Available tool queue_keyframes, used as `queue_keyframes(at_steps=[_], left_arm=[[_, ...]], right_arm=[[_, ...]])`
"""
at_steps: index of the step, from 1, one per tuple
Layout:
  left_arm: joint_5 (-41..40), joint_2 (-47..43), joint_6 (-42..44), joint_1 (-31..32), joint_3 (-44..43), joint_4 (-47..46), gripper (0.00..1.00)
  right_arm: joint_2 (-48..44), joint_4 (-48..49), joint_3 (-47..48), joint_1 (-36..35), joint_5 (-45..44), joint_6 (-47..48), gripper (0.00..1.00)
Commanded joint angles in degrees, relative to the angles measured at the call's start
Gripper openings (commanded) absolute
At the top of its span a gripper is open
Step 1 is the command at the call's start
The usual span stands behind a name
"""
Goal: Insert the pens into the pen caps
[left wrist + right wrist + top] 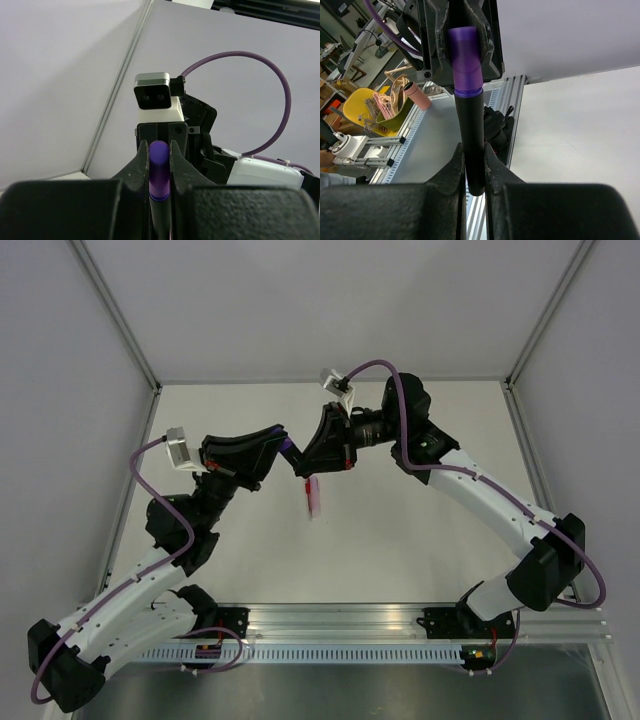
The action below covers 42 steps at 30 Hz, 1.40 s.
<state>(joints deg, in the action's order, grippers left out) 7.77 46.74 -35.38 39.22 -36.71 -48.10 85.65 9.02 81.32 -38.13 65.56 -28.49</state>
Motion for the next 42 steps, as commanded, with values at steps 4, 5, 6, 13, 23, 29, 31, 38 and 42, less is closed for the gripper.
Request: queue_keyframes(at_steps=[4, 5, 6, 13, 23, 29, 31, 38, 42], left_arm=[[28.00, 5.29, -5.58, 4.37, 9.99, 25.69, 0.02], [28.00, 5.20, -5.84, 4.37, 10.16, 24.99, 0.02], [28.09, 5.29, -6.11, 4.37, 10.17, 24.98, 0.02], [28.00, 4.85, -6.46, 4.37, 9.91, 26.74, 0.02], [20.20, 3.09, -2.95, 4.02, -2.47, 38.50, 0.02], [10.79, 8.01, 2.85, 2.27, -16.28, 54.48, 0.02], [10.51, 9.59, 3.29, -0.53, -18.73, 56.44, 0.02], [15.25, 18.29, 6.10, -10.65, -21.21, 61.63, 0.02], [15.17, 26.18, 7.95, -13.82, -21.30, 61.28, 0.02]], right_arm=[[-0.04, 23.85, 12.02, 0.95, -20.12, -4.29, 0.00], [-0.21, 23.68, 12.20, 1.04, -20.21, -4.47, 0.00], [-0.13, 23.42, 12.81, 1.04, -19.86, -4.47, 0.00], [1.54, 9.45, 19.40, 1.04, -19.59, 4.40, 0.00], [-0.73, 11.82, 5.11, -0.10, -13.89, 2.29, 0.00], [-10.47, 6.72, -11.32, -0.19, -18.18, 7.83, 0.29], [-13.39, 2.97, -14.59, -0.28, -21.07, 9.67, 0.39], [-24.82, -3.65, -27.95, -0.28, -32.50, 11.00, 0.58], [-26.06, -8.04, -30.51, -0.10, -42.69, 12.05, 0.60]])
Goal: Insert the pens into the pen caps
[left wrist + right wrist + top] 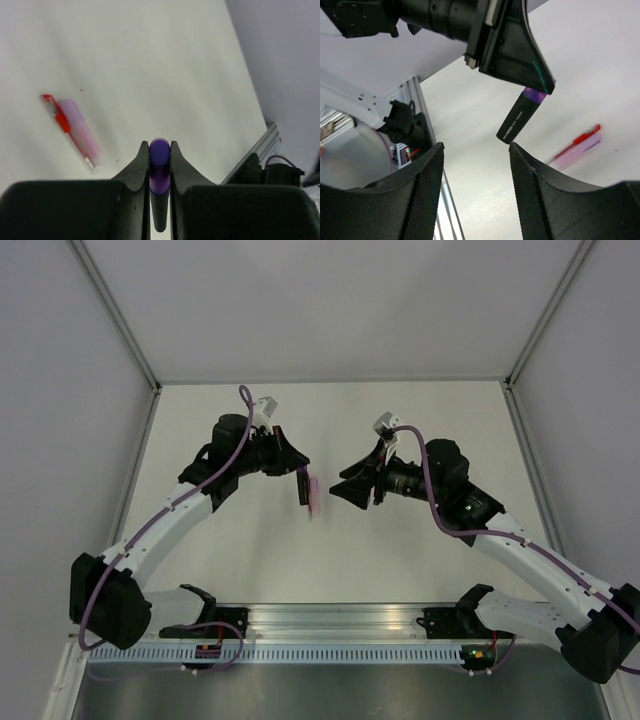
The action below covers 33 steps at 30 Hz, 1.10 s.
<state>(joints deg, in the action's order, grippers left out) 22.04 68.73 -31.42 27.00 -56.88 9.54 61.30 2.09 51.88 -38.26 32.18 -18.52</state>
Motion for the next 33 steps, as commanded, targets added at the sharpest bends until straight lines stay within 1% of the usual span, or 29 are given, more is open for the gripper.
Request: queue_keyframes(at_steps=[1, 2, 4, 5, 10, 16, 22, 28, 29, 31, 32, 33], left_arm=[[-0.06, 5.87, 4.35, -2.30, -1.47, 3.82, 0.02], [-0.77, 7.37, 4.61, -2.48, -1.91, 4.08, 0.02], [-2.96, 12.10, 5.40, -2.66, -3.14, 4.96, 0.02], [-5.15, 13.70, 5.40, -2.66, -3.49, 5.14, 0.02], [-8.68, 22.57, 5.14, -3.36, -4.38, 3.38, 0.02], [-10.44, 27.24, 4.35, -5.64, -3.59, 0.40, 0.02], [-10.44, 31.64, 3.56, -6.09, -4.55, -1.36, 0.02], [-10.53, 34.89, 1.89, -6.17, -4.99, -2.68, 0.02], [-10.79, 35.07, 1.54, -6.26, -5.08, -2.77, 0.04], [-11.23, 35.51, 1.27, -6.26, -5.25, -2.77, 0.10], [-11.41, 35.60, 1.19, -6.26, -5.52, -2.60, 0.16], [-11.49, 35.77, 1.27, -6.26, -5.69, -2.51, 0.21]], right_arm=[[-1.62, -1.82, -1.34, 0.03, -11.42, 2.18, 0.61], [-1.45, -2.00, -1.95, 0.03, -14.92, 2.26, 0.61], [-1.18, -1.91, -2.39, 0.03, -17.58, 2.26, 0.61], [-1.27, -1.91, -3.00, 0.03, -17.94, 2.26, 0.61], [-1.97, -1.73, -3.80, 0.03, -15.84, 1.91, 0.61], [-4.96, -0.42, -6.52, 0.03, -17.42, 2.26, 0.62], [-3.73, -0.68, -6.09, 0.03, -16.98, 2.26, 0.62], [-4.43, -0.51, -6.88, 0.03, -17.33, 2.35, 0.62], [-4.43, -0.59, -6.88, 0.03, -17.33, 2.35, 0.62], [-4.35, -0.68, -6.79, 0.03, -17.24, 2.35, 0.62], [-4.34, -0.77, -6.70, 0.03, -17.24, 2.35, 0.62], [-4.26, -1.03, -6.61, 0.03, -17.24, 2.53, 0.62]])
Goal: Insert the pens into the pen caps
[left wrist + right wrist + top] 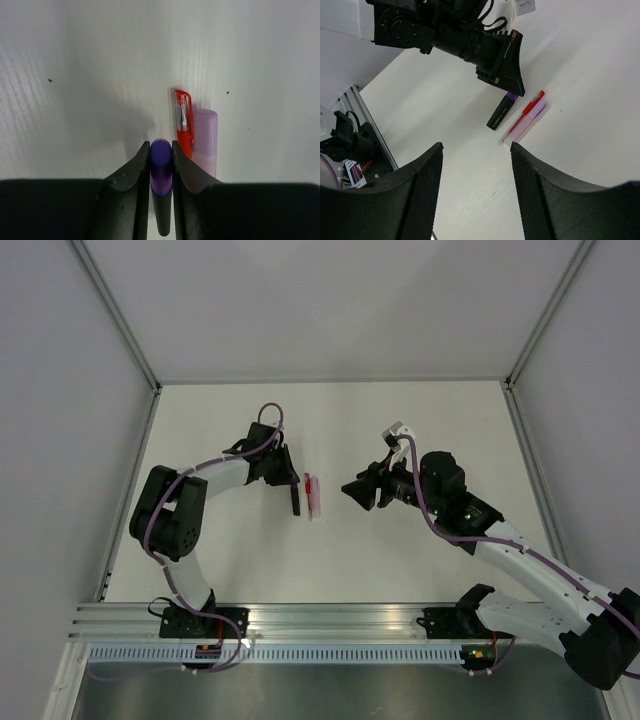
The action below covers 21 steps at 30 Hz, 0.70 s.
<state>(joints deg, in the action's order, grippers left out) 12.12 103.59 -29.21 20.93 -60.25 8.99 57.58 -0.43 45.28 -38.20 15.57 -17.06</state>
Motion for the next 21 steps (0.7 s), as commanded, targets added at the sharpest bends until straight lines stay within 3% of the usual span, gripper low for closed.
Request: queue_keyframes(at_steps=[1, 5, 7, 11, 13, 16, 17, 18, 21], left_arm=[[-1.57, 0.91, -1.02, -0.27, -2.42, -1.79, 0.25], [-1.92, -0.66, -1.72, -0.45, -2.33, -1.70, 0.49], [-1.92, -1.98, -1.64, -0.54, -2.15, -1.35, 0.53], [-3.15, -6.20, -1.11, -0.54, -2.59, 1.02, 0.76], [-2.28, -9.97, -1.37, -0.54, -2.24, 1.90, 0.81], [1.05, -17.17, -1.73, -0.01, -0.23, 1.20, 0.92], [2.11, -19.28, -0.86, 0.51, 1.26, 0.77, 0.99], [2.90, -21.48, -0.32, 1.91, 1.97, 0.50, 1.00], [4.66, -29.57, 1.26, 5.95, 5.22, -0.38, 1.00]], right_arm=[[-0.54, 1.39, -0.01, -0.04, -0.72, 1.06, 0.62], [-0.54, 1.13, -0.01, -0.04, -1.07, 1.41, 0.63], [-0.45, 1.04, -0.01, -0.04, -0.98, 1.33, 0.63], [-0.45, 0.78, 0.16, -0.04, -1.07, 1.41, 0.64], [-0.45, 0.95, -0.10, -0.04, -1.42, 1.24, 0.68], [-0.02, 1.65, -0.54, -0.04, -3.09, 0.19, 0.79], [0.16, 2.00, -0.63, -0.04, -3.79, -0.08, 0.87], [0.34, 2.62, -0.72, -0.04, -3.97, -0.86, 0.93], [0.34, 3.15, -0.80, -0.04, -4.41, -2.27, 0.98]])
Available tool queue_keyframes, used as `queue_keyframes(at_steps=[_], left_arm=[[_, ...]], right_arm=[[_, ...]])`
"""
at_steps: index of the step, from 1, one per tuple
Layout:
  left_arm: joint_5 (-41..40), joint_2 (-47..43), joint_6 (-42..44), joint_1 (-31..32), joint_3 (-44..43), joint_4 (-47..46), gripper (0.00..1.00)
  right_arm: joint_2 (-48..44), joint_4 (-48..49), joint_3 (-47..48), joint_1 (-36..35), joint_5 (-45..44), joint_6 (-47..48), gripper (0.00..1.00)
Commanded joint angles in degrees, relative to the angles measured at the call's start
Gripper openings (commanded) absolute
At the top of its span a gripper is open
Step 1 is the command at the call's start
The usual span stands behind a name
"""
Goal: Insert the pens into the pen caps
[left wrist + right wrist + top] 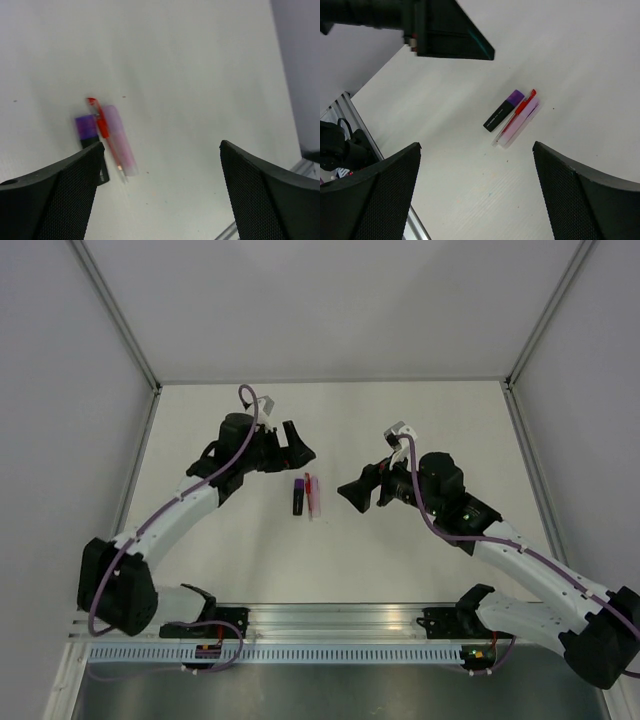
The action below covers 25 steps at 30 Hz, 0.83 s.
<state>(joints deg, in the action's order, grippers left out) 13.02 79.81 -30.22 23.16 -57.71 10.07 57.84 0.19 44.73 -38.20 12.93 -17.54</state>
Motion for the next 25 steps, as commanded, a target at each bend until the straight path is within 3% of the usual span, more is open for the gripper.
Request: queue_keyframes(at_steps=[1, 6, 7, 12, 25], left_arm=[[4.73, -9.81, 2.44, 4.52, 3.56, -2.41, 1.00], [7.90, -22.05, 1.65, 6.81, 13.14, -8.74, 1.00], [7.73, -23.63, 2.26, 6.81, 13.94, -8.83, 1.00], [5.01, -31.72, 4.46, 6.81, 18.07, -9.09, 1.00], [2.10, -36.48, 4.99, 6.81, 21.24, -9.71, 1.00]], right_arm=[[-0.01, 2.54, -0.26, -0.04, -2.38, -2.06, 0.98], [-0.37, 2.02, -0.70, -0.04, -12.91, -4.78, 0.98], [-0.19, 1.84, -0.61, -0.04, -18.06, -6.61, 0.98], [2.27, -3.51, 2.02, -0.04, -25.14, -9.09, 0.98], [0.25, 1.57, -1.31, -0.04, -22.77, -6.45, 0.98]])
